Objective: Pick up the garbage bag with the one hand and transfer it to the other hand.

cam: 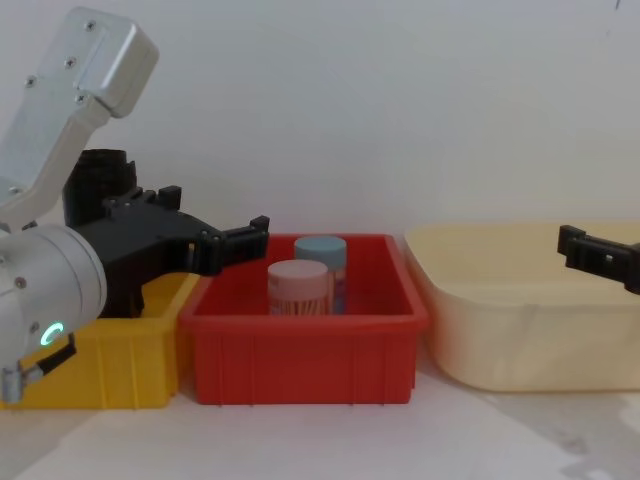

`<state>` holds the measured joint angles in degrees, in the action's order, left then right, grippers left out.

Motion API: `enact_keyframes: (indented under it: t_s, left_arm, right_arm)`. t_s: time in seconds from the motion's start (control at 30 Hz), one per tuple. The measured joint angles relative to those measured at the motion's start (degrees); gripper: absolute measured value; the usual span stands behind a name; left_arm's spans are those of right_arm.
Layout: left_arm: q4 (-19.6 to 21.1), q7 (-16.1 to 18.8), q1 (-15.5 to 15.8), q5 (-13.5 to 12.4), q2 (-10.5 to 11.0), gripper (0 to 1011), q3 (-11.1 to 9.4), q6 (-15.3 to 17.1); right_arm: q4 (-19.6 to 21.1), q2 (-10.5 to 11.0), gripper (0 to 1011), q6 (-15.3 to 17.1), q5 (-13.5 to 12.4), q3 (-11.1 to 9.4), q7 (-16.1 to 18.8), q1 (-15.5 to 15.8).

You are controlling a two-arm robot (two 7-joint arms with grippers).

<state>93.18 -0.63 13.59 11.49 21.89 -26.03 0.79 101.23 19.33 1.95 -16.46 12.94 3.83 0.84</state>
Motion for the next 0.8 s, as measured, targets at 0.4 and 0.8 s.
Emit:
enact_keyframes:
  t_s: [0.4,0.8]
  left_arm:
    - [0.0,0.0,0.0,0.0,0.0,1003,0.0,0.0]
    - [0.0,-0.1,0.4,0.0,-0.1,1003,0.0,0.3]
  right_arm:
    - [0.0,0.0,1004,0.0,0.0,0.0,0.0,0.0]
    - [0.0,0.0,1004,0.1,0.0,0.0,0.2,-0.1]
